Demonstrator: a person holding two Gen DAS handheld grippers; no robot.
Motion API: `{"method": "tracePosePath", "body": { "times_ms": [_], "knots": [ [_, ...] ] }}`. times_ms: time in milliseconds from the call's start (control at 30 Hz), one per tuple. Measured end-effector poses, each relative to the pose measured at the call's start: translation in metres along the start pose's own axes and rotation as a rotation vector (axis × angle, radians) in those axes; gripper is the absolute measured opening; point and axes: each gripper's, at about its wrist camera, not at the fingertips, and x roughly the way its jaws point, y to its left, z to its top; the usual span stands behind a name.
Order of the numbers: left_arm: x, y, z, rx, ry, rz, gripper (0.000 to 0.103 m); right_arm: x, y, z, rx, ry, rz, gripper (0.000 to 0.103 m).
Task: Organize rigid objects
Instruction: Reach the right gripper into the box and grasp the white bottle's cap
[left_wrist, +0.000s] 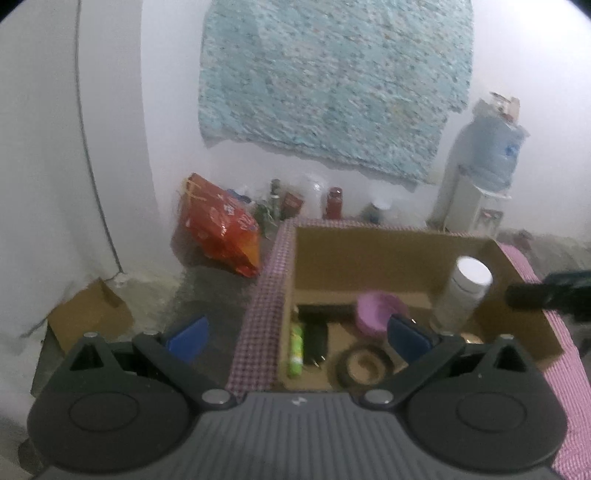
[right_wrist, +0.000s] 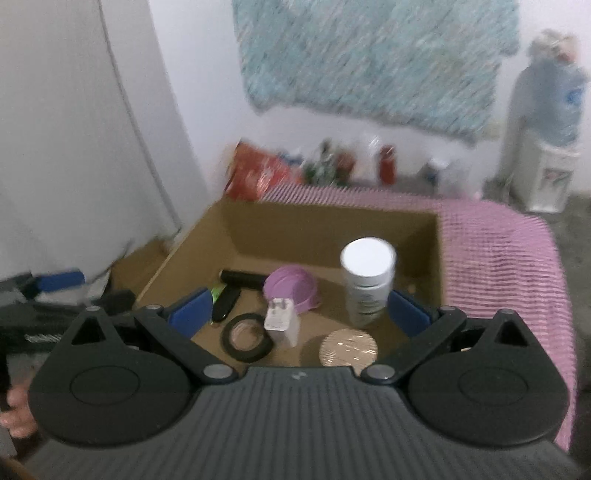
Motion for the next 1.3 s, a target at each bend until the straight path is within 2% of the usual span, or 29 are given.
{"method": "tracePosePath", "body": {
  "times_ms": [200, 300, 367, 433, 500, 533, 600, 667, 833, 933, 1000, 1033, 1067, 1133, 1233, 1300],
  "knots": [
    [0.015, 0.007, -0.001, 0.002, 0.004, 0.03, 0.103, 0.065, 0.007, 0.011, -0.067, 0.162, 0.088, 0.081],
    [0.023, 0.008, -0.004, 0.001, 0.015, 0.024, 0.103, 0.094, 0.019, 0.01, -0.105, 0.219, 0.083, 0.069],
    [0.026, 0.008, -0.006, 0.002, 0.021, 0.022, 0.103, 0.114, 0.019, 0.009, -0.11, 0.27, 0.081, 0.054],
    [0.028, 0.009, -0.009, 0.0, 0.023, 0.021, 0.103, 0.132, 0.02, 0.006, -0.101, 0.31, 0.075, 0.046],
    [0.029, 0.012, -0.011, -0.005, 0.024, 0.016, 0.103, 0.142, 0.02, 0.004, -0.096, 0.338, 0.079, 0.037],
    [0.03, 0.013, -0.013, -0.009, 0.024, 0.014, 0.103, 0.147, 0.02, 0.003, -0.094, 0.351, 0.081, 0.025],
    [0.033, 0.016, -0.014, -0.019, 0.026, 0.01, 0.103, 0.15, 0.017, 0.001, -0.086, 0.354, 0.091, 0.021],
    [0.034, 0.019, -0.016, -0.028, 0.028, 0.006, 0.103, 0.147, 0.017, 0.002, -0.101, 0.341, 0.077, 0.007],
    [0.035, 0.02, -0.019, -0.035, 0.024, -0.004, 0.103, 0.136, 0.012, 0.003, -0.143, 0.333, 0.041, 0.006],
    [0.038, 0.02, -0.021, -0.04, 0.024, -0.015, 0.103, 0.133, 0.008, 0.004, -0.121, 0.34, 0.05, 0.011],
    [0.039, 0.02, -0.023, -0.042, 0.023, -0.019, 0.103, 0.134, 0.007, 0.007, -0.096, 0.348, 0.071, 0.034],
    [0.039, 0.02, -0.024, -0.041, 0.024, -0.021, 0.103, 0.133, 0.008, 0.009, -0.096, 0.343, 0.075, 0.055],
    [0.038, 0.018, -0.026, -0.041, 0.023, -0.023, 0.103, 0.134, 0.01, 0.01, -0.108, 0.334, 0.066, 0.066],
    [0.038, 0.017, -0.028, -0.036, 0.025, -0.027, 0.103, 0.139, 0.016, 0.012, -0.143, 0.327, 0.049, 0.069],
    [0.038, 0.016, -0.03, -0.028, 0.029, -0.035, 0.103, 0.155, 0.022, 0.012, -0.162, 0.355, 0.05, 0.068],
    [0.038, 0.015, -0.031, -0.021, 0.031, -0.043, 0.103, 0.168, 0.022, 0.009, -0.159, 0.381, 0.045, 0.053]
  ]
}}
